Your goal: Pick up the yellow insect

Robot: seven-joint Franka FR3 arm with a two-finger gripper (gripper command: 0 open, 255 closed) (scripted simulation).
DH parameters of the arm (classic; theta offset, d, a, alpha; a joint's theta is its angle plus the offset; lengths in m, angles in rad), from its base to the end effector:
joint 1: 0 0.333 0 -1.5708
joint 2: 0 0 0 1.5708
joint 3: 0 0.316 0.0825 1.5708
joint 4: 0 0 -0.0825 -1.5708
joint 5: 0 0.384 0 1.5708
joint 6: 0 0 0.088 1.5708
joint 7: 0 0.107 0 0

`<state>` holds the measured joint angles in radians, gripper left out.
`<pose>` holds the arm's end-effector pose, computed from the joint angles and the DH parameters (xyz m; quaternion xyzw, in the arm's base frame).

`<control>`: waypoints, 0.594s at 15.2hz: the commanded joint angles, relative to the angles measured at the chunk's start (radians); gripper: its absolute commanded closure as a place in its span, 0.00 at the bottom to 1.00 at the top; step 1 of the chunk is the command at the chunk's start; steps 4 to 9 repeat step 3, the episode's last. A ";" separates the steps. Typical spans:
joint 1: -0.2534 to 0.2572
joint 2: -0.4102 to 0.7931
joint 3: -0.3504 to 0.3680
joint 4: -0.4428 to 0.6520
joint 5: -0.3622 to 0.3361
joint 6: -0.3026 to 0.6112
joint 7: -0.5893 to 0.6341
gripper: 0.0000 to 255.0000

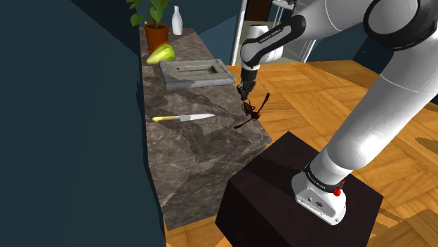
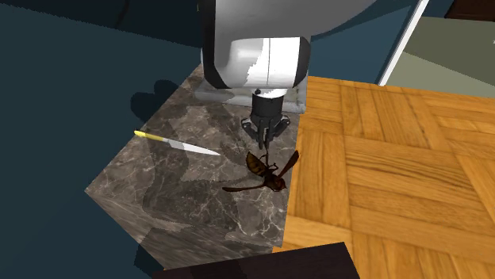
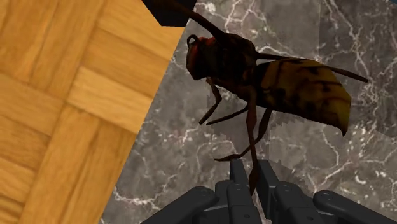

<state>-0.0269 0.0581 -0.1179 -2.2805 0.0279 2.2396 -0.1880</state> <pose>0.5061 -0.0729 0.3214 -0.9987 -0.0123 0.0474 0.0152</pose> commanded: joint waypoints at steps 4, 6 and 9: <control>0.000 -0.018 0.000 0.012 -0.003 -0.030 0.002 1.00; 0.000 -0.018 0.000 0.012 -0.003 -0.030 0.002 1.00; 0.000 -0.018 0.000 0.012 -0.003 -0.030 0.002 1.00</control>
